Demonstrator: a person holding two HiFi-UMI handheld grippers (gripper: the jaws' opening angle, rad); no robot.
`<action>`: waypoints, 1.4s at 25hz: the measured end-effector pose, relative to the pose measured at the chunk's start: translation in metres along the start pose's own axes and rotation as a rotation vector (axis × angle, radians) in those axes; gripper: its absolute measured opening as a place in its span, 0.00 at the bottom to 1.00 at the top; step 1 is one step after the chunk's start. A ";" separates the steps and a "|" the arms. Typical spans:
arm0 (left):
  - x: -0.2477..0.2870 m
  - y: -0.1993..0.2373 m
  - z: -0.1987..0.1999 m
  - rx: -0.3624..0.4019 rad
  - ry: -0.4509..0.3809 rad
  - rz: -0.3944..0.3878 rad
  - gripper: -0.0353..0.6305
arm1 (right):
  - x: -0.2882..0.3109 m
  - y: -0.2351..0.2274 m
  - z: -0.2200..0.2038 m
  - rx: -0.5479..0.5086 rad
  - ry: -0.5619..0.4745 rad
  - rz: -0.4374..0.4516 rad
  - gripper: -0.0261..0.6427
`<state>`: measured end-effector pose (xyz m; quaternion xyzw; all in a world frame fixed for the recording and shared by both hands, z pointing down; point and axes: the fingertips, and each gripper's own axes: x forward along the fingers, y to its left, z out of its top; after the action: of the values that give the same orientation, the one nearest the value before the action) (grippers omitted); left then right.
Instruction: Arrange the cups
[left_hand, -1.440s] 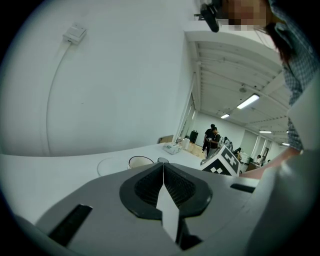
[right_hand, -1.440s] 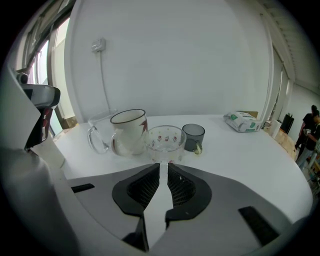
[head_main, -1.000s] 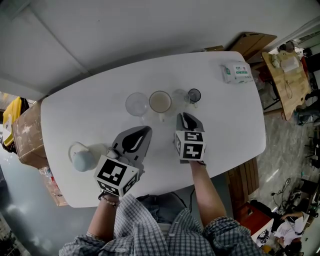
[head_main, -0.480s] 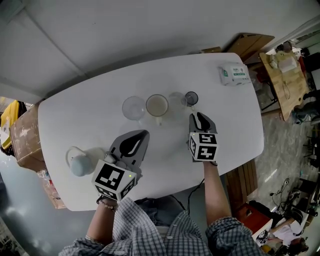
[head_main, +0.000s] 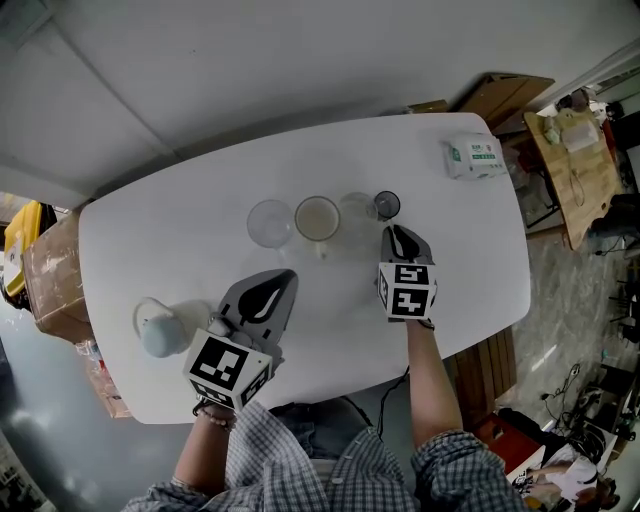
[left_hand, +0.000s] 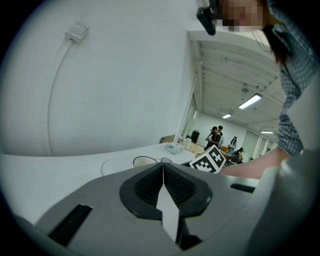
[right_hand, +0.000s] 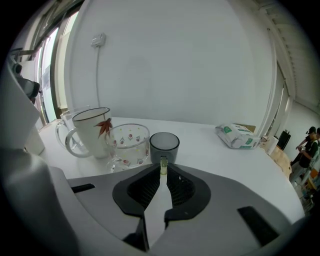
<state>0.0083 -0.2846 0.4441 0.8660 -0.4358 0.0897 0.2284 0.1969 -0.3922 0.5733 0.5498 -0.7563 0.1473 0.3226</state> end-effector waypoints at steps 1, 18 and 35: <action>-0.001 0.001 0.000 0.000 -0.001 0.003 0.07 | 0.000 0.000 0.000 0.003 0.001 0.005 0.12; -0.022 -0.015 0.011 0.017 -0.060 0.073 0.07 | -0.069 0.002 0.030 0.049 -0.166 0.060 0.10; -0.069 -0.070 0.054 0.150 -0.198 0.143 0.07 | -0.208 0.034 0.088 0.006 -0.440 0.192 0.09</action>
<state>0.0201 -0.2246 0.3498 0.8519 -0.5089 0.0521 0.1119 0.1760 -0.2775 0.3768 0.4952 -0.8567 0.0562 0.1331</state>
